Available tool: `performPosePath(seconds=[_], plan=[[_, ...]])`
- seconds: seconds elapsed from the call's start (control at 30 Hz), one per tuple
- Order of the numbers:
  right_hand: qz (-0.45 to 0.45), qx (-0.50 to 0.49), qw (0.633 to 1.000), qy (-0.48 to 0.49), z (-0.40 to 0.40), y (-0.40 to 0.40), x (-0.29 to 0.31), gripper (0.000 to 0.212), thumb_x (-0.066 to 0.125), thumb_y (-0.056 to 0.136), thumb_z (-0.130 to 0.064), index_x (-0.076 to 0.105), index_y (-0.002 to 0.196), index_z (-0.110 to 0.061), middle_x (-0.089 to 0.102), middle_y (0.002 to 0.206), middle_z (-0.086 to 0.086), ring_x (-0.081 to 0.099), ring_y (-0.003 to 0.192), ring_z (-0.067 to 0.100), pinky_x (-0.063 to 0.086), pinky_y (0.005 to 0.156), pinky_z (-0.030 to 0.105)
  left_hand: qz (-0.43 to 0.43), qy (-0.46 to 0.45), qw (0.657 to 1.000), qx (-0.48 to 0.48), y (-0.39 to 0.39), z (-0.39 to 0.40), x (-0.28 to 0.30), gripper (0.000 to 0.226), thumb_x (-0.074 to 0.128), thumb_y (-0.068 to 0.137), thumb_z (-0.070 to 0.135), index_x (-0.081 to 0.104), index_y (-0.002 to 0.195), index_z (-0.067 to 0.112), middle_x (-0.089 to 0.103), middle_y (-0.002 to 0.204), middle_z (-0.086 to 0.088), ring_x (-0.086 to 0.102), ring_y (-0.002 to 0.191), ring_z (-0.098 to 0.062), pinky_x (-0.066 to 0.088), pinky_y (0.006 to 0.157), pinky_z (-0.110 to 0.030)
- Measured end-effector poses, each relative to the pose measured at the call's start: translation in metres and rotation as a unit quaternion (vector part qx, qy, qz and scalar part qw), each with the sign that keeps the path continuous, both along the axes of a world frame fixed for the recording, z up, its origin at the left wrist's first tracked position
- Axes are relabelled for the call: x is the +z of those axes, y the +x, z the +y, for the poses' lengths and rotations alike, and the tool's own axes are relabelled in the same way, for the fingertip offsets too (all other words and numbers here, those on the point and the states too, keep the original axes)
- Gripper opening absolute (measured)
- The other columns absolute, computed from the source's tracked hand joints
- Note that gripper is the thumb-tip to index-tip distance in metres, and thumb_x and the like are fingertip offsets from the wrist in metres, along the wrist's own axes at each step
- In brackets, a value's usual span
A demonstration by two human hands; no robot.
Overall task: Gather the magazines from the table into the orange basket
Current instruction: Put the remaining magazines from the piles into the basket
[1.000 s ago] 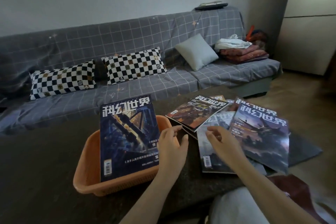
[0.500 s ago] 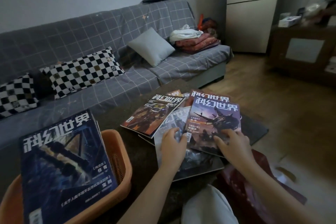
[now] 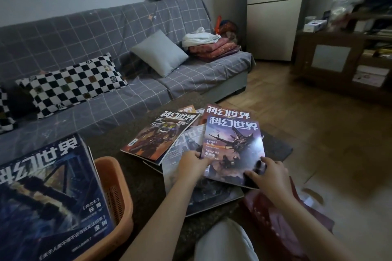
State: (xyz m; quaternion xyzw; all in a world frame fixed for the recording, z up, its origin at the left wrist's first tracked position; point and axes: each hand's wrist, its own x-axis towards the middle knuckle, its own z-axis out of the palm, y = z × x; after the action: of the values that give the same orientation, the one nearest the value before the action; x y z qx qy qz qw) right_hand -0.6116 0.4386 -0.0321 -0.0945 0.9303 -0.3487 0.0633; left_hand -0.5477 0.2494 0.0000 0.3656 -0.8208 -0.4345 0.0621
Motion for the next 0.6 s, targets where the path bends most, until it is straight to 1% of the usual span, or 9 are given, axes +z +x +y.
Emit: performPosePath(seconds=[0.1, 0.17, 0.23, 0.27, 0.33, 0.43, 0.47, 0.53, 0.6], plan=[[-0.032, -0.011, 0.998, -0.055, 0.008, 0.006, -0.001, 0.061, 0.076, 0.075, -0.039, 0.056, 0.126, -0.012, 0.058, 0.116, 0.014, 0.053, 0.108, 0.028, 0.044, 0.086, 0.035, 0.025, 0.020, 0.999, -0.008, 0.005, 0.009, 0.000, 0.022, 0.067, 0.088, 0.032, 0.047, 0.085, 0.025, 0.057, 0.085, 0.006, 0.056, 0.074, -0.009, 0.040, 0.058, -0.027], [-0.044, -0.019, 0.993, -0.108, 0.011, 0.012, -0.002, 0.054, 0.078, 0.074, -0.031, 0.061, 0.120, -0.010, 0.063, 0.110, 0.013, 0.058, 0.100, 0.025, 0.046, 0.077, 0.032, 0.063, 0.027, 0.998, -0.007, 0.013, 0.017, 0.000, 0.023, 0.063, 0.092, 0.028, 0.041, 0.084, 0.027, 0.055, 0.087, 0.003, 0.054, 0.075, -0.010, 0.042, 0.060, -0.028], [-0.060, -0.036, 0.985, -0.159, 0.014, 0.021, -0.003, 0.049, 0.079, 0.074, -0.024, 0.063, 0.116, -0.005, 0.067, 0.108, 0.012, 0.060, 0.092, 0.021, 0.044, 0.068, 0.027, 0.100, 0.010, 0.995, -0.005, 0.024, 0.022, 0.000, 0.021, 0.062, 0.093, 0.027, 0.042, 0.085, 0.026, 0.055, 0.088, 0.004, 0.055, 0.080, -0.011, 0.047, 0.068, -0.031], [-0.078, -0.044, 0.978, -0.189, 0.015, 0.025, -0.003, 0.050, 0.079, 0.075, -0.022, 0.062, 0.118, -0.004, 0.066, 0.111, 0.011, 0.060, 0.093, 0.021, 0.045, 0.070, 0.028, 0.116, 0.000, 0.993, -0.004, 0.030, 0.022, 0.002, 0.019, 0.062, 0.092, 0.026, 0.043, 0.087, 0.026, 0.056, 0.089, 0.004, 0.056, 0.082, -0.012, 0.047, 0.071, -0.030], [-0.107, -0.056, 0.962, -0.246, 0.015, 0.035, -0.002, 0.051, 0.078, 0.075, -0.020, 0.060, 0.121, -0.006, 0.066, 0.113, 0.008, 0.059, 0.090, 0.017, 0.046, 0.074, 0.028, 0.152, -0.023, 0.988, -0.001, 0.044, 0.020, 0.005, 0.017, 0.064, 0.092, 0.023, 0.047, 0.091, 0.022, 0.058, 0.087, 0.004, 0.057, 0.081, -0.012, 0.043, 0.067, -0.024], [-0.130, -0.046, 0.935, -0.326, 0.010, 0.052, 0.007, 0.039, 0.078, 0.076, -0.015, 0.066, 0.113, -0.011, 0.068, 0.092, -0.007, 0.060, 0.075, 0.005, 0.049, 0.055, 0.013, 0.200, -0.008, 0.979, 0.028, 0.070, 0.014, 0.014, 0.016, 0.065, 0.091, 0.019, 0.049, 0.090, 0.023, 0.061, 0.091, 0.001, 0.059, 0.083, -0.012, 0.043, 0.066, -0.019], [-0.135, -0.037, 0.926, -0.350, 0.006, 0.056, 0.010, 0.037, 0.078, 0.075, -0.012, 0.067, 0.111, -0.011, 0.069, 0.092, -0.006, 0.063, 0.076, 0.008, 0.052, 0.059, 0.015, 0.211, -0.005, 0.977, 0.043, 0.080, 0.011, 0.017, 0.018, 0.065, 0.091, 0.020, 0.048, 0.087, 0.025, 0.062, 0.092, -0.001, 0.059, 0.081, -0.010, 0.042, 0.065, -0.019], [-0.141, -0.014, 0.914, -0.380, -0.005, 0.064, 0.018, 0.038, 0.078, 0.074, -0.006, 0.067, 0.111, -0.008, 0.072, 0.099, 0.003, 0.067, 0.085, 0.018, 0.054, 0.073, 0.028, 0.232, 0.005, 0.969, 0.080, 0.102, 0.004, 0.023, 0.020, 0.066, 0.090, 0.022, 0.047, 0.084, 0.027, 0.064, 0.092, -0.003, 0.060, 0.079, -0.010, 0.045, 0.064, -0.022], [-0.149, 0.014, 0.909, -0.388, -0.019, 0.073, 0.029, 0.042, 0.079, 0.073, -0.008, 0.065, 0.112, -0.011, 0.070, 0.102, 0.006, 0.067, 0.088, 0.021, 0.052, 0.072, 0.030, 0.246, 0.019, 0.962, 0.117, 0.126, -0.004, 0.031, 0.017, 0.066, 0.090, 0.025, 0.050, 0.086, 0.027, 0.066, 0.092, -0.002, 0.064, 0.081, -0.014, 0.054, 0.070, -0.031]])
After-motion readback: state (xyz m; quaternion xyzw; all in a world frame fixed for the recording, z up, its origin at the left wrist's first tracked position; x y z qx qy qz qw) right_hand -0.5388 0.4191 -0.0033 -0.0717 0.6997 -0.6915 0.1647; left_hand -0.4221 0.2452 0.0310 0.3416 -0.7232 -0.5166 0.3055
